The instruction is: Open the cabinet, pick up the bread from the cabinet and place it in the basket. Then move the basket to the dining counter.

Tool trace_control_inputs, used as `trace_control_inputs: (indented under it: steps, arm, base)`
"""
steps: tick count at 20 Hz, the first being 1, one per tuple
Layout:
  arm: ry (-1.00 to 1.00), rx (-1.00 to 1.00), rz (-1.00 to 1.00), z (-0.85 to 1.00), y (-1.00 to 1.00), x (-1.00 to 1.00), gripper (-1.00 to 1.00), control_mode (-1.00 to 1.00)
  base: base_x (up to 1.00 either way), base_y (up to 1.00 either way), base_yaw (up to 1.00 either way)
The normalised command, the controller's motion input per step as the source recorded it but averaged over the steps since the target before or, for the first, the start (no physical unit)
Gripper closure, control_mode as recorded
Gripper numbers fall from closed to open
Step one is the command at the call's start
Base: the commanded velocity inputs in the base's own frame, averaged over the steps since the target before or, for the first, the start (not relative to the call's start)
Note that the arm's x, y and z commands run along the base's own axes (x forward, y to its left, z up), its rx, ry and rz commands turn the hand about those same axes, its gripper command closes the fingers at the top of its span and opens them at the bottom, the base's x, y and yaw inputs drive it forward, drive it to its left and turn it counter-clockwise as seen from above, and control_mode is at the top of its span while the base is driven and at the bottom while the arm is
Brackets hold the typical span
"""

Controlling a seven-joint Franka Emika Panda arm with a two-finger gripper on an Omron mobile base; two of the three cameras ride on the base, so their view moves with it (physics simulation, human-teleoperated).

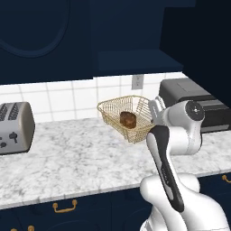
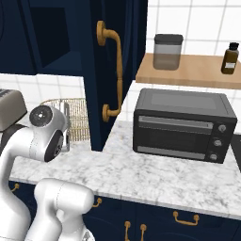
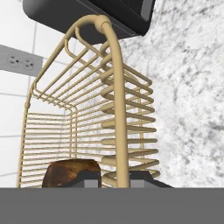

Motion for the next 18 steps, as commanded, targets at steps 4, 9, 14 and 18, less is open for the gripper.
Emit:
trace_control_inputs:
  steps: [4,9,14,18]
  arm:
    - [0.00,0.00,0.00,0.00,0.00,0.00,1.00,-1.00]
    - [0.00,0.00,0.00,0.00,0.00,0.00,1.00,-1.00]
    - [0.00,0.00,0.00,0.00,0.00,-0.05,1.00,-1.00]
    - [0.00,0.00,0.00,0.00,0.00,0.00,1.00,1.00]
  base:
    - [0.00,0.00,0.00]
    - [0.00,0.00,0.00]
    - [0.00,0.00,0.00]
    - [-0.93,-0.03,0.00]
